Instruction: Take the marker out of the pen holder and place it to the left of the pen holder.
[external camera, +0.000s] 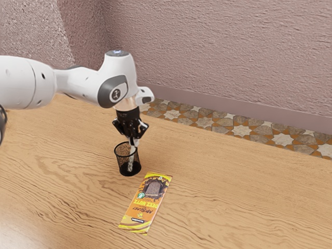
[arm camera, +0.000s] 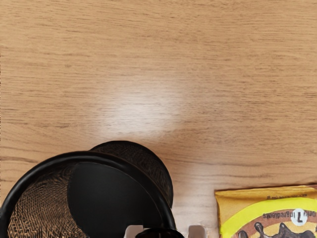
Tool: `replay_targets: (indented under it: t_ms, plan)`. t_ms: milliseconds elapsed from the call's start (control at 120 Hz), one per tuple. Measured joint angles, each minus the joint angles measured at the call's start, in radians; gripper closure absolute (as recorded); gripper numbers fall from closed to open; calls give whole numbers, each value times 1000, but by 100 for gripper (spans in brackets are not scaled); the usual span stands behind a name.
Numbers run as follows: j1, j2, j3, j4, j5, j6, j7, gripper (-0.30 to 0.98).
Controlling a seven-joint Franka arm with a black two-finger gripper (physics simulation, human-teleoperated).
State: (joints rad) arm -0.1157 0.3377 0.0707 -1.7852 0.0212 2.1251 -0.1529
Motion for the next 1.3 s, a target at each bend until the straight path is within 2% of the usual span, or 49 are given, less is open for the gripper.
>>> replay_targets:
  t_ms: [400, 608, 767, 917, 1067, 1150, 1300]
  plan:
    - [14, -167, 11, -164, 35, 0, -63, 79]
    - [15, -379, 11, -254, 118, -4, -103, 79]
    - [30, -429, 10, -249, 187, -9, -127, 79]
    - [161, -396, 9, -248, 204, -41, -143, 79]
    - [266, -278, 7, -200, 158, -146, -150, 79]
    - [279, -220, 5, -172, 123, -214, -148, 79]
    - [287, -38, -1, 27, 82, -368, -133, 79]
